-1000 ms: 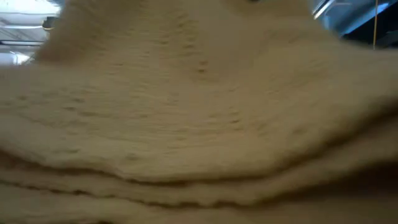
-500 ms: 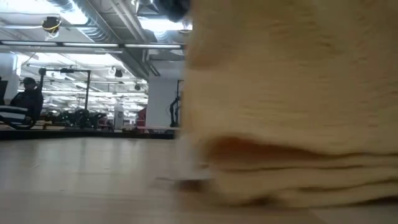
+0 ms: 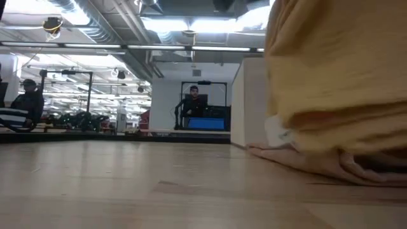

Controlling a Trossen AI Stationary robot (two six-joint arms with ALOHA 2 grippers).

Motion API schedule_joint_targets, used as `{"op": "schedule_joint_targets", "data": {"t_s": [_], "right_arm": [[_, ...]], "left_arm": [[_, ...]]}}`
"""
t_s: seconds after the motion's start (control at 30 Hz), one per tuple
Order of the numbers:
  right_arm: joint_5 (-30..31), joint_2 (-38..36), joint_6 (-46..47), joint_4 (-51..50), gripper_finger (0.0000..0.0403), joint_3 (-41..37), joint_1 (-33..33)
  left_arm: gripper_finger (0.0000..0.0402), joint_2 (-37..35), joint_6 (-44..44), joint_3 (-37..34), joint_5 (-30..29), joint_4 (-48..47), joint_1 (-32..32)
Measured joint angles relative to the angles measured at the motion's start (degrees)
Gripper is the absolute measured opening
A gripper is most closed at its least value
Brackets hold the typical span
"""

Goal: Fold towel
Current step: Stack the yellow towel into the light orange towel

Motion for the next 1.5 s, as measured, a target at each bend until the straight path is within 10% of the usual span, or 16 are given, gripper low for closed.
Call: {"op": "schedule_joint_targets", "data": {"t_s": [0.87, 1.5], "right_arm": [[15.6, 0.6, 7.2, -19.9, 0.0016, -6.7, 3.7], [16.5, 0.6, -7.6, -0.7, 0.0017, -30.0, -8.0]], "left_arm": [[0.0033, 0.2, 8.9, -0.7, -4.5, -0.1, 7.2], [0.0033, 6.2, 7.8, -8.0, -6.1, 3.9, 14.7]]}}
